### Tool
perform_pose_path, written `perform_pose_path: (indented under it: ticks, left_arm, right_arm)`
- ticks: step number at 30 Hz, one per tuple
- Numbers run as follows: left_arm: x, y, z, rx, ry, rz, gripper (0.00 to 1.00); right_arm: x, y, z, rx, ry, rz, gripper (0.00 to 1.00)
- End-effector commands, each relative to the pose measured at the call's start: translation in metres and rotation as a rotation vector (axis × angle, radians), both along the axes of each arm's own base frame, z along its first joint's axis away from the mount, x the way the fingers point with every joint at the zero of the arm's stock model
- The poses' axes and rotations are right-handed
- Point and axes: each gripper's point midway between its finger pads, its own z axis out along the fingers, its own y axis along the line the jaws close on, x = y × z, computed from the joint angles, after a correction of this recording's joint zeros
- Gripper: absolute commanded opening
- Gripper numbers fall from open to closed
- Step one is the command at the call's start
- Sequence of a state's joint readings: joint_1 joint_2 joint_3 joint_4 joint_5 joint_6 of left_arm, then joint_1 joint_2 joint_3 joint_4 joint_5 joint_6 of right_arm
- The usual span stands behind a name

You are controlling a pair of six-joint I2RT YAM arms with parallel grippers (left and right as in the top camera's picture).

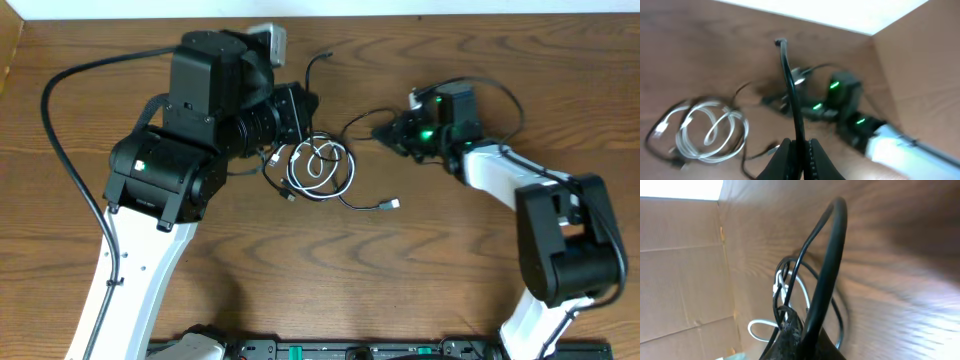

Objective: Untangle cables

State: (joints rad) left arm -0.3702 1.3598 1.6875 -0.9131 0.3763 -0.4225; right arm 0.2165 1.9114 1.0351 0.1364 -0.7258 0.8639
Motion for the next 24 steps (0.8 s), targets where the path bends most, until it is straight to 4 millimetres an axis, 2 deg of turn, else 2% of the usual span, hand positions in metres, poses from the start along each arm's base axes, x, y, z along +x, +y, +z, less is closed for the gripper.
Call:
perform_pose_path:
  ticks: [1, 2, 3, 5, 8, 9, 11, 19, 24]
  left_arm:
    - [-0.002, 0.009, -0.003, 0.058, -0.008, 0.017, 0.10]
    - [-0.004, 0.012, -0.006, 0.071, 0.004, 0.024, 0.17]
    - [-0.005, 0.014, -0.009, 0.085, 0.015, 0.035, 0.31]
    - [-0.006, 0.018, -0.015, 0.109, 0.034, 0.045, 0.51]
    - [-0.006, 0.021, -0.026, 0.137, 0.061, 0.051, 0.74]
    - [-0.006, 0.021, -0.029, 0.140, 0.069, 0.050, 0.78]
    - [-0.004, 0.020, -0.034, 0.145, 0.082, 0.049, 0.82]
    - [0.014, 0.013, -0.060, 0.194, 0.125, 0.018, 0.82]
    - [0.035, 0.008, -0.083, 0.245, 0.127, -0.025, 0.83]
  right_arm:
    - [0.010, -0.018, 0.046, -0.049, -0.178, 0.001, 0.01]
    - [0.010, -0.021, 0.055, -0.063, -0.208, 0.002, 0.01]
    - [0.008, -0.023, 0.064, -0.071, -0.243, 0.010, 0.01]
    - [0.005, -0.027, 0.085, -0.097, -0.308, 0.017, 0.01]
    - [-0.001, -0.035, 0.122, -0.152, -0.419, 0.002, 0.01]
    - [-0.003, -0.037, 0.136, -0.166, -0.461, 0.000, 0.01]
    - [-0.010, -0.041, 0.170, -0.181, -0.551, -0.001, 0.01]
    - [-0.048, -0.051, 0.294, -0.169, -0.815, -0.028, 0.01]
    - [-0.055, -0.063, 0.361, -0.172, -0.904, -0.116, 0.01]
